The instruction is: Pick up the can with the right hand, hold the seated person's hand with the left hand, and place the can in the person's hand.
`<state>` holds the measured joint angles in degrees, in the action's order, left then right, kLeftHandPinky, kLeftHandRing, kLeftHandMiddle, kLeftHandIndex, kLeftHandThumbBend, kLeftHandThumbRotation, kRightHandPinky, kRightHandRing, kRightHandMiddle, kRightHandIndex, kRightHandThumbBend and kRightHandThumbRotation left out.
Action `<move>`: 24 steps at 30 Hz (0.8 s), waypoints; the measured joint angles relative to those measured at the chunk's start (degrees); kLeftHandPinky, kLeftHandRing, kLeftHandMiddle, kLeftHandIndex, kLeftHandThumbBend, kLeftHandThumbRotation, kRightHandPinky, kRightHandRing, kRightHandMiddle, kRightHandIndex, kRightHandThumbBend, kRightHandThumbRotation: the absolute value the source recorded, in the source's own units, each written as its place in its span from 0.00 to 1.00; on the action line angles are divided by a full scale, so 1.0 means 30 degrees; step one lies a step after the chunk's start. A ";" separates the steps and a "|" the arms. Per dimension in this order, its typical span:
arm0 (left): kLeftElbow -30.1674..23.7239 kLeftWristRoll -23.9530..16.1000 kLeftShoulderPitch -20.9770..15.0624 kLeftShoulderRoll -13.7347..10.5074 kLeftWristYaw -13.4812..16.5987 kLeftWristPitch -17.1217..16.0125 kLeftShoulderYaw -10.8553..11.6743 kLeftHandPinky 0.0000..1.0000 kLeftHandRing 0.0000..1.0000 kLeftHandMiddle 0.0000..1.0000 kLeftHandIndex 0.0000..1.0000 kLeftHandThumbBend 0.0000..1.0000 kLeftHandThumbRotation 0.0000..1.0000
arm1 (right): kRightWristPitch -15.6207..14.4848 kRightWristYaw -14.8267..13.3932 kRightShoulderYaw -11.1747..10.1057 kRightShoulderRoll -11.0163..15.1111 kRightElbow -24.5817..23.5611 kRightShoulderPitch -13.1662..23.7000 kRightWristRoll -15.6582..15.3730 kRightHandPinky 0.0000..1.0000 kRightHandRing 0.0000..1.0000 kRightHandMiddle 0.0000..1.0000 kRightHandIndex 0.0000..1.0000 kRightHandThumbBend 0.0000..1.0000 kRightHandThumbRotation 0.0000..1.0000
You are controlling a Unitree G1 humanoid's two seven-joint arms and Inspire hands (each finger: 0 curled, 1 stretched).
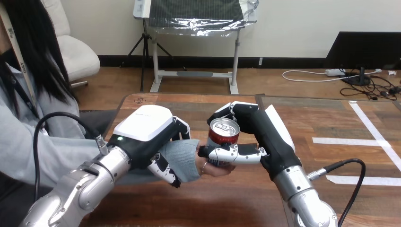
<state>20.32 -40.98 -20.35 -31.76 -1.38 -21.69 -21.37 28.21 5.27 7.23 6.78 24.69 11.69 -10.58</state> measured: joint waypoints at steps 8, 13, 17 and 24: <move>0.0218 -0.0130 0.0000 0.0002 0.0829 -0.0176 0.0000 0.53 0.59 0.64 0.70 0.98 0.20 | -0.0010 0.0838 0.0031 0.0244 0.0009 0.0023 0.0104 0.75 0.77 0.79 0.80 0.92 0.11; 0.0468 -0.0272 0.0000 -0.0004 0.1420 -0.0375 0.0000 0.60 0.67 0.71 0.78 1.00 0.27 | -0.0130 0.1139 0.0063 0.0405 0.0008 0.0116 0.0028 0.84 0.85 0.86 0.89 0.96 0.26; 0.0677 -0.0509 0.0006 0.0003 0.1748 -0.0432 -0.0001 0.68 0.73 0.76 0.83 1.00 0.31 | -0.0164 0.1405 0.0068 0.0581 0.0011 0.0219 0.0027 0.87 0.89 0.90 0.93 0.98 0.34; 0.0718 -0.0655 0.0017 -0.0010 0.2029 -0.0385 0.0016 0.80 0.84 0.86 0.91 1.00 0.40 | -0.0164 0.1712 0.0068 0.0892 0.0160 0.0306 0.0021 0.93 0.94 0.95 0.99 1.00 0.48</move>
<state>22.47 -42.94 -20.30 -31.79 4.71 -22.85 -21.32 27.72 10.41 7.43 9.46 25.16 12.61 -10.52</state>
